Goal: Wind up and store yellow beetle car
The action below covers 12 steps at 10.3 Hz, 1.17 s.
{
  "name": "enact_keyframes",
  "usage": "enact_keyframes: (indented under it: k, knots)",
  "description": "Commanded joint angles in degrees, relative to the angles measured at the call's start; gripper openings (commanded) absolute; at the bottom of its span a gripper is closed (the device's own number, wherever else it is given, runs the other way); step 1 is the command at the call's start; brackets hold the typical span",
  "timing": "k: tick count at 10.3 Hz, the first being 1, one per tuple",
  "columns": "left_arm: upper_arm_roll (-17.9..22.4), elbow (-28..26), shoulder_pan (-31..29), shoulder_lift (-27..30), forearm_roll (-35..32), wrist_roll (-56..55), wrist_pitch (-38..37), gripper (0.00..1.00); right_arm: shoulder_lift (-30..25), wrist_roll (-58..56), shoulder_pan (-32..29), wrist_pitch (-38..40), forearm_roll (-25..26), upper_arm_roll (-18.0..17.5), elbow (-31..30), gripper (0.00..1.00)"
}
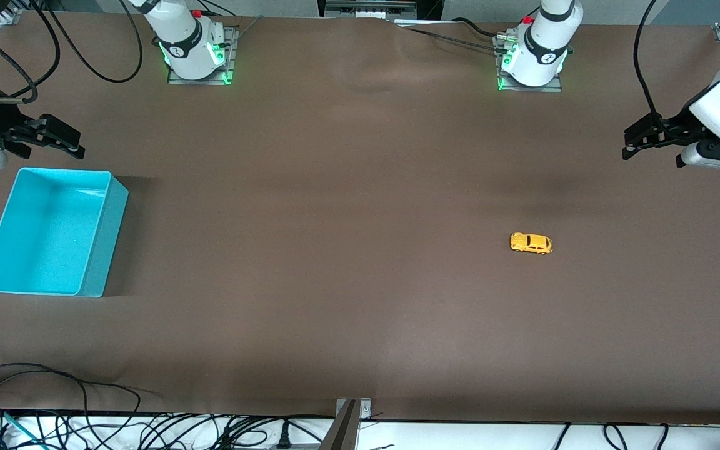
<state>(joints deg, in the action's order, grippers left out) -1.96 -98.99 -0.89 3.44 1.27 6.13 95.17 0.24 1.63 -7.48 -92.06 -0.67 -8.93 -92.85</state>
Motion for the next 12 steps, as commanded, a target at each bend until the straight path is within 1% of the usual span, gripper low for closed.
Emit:
enact_keyframes:
  k: [1, 10, 12]
  knots:
    - [-0.76, 1.25, -0.52, 0.16, -1.36, 1.43, -1.30, 1.00, 0.20, 2.40, -0.26, 1.53, 0.76, -0.21, 1.09, 1.00]
    - [-0.85, 0.37, -0.52, 0.25, -1.27, 1.08, -1.39, 1.00, 0.20, 3.12, -0.26, 1.53, 0.84, -0.47, 1.35, 1.00]
    - [-0.85, 0.37, -0.69, 0.25, -1.18, 0.99, -1.39, 1.00, 0.20, 3.38, -0.35, 3.63, 0.84, -0.30, 1.35, 1.00]
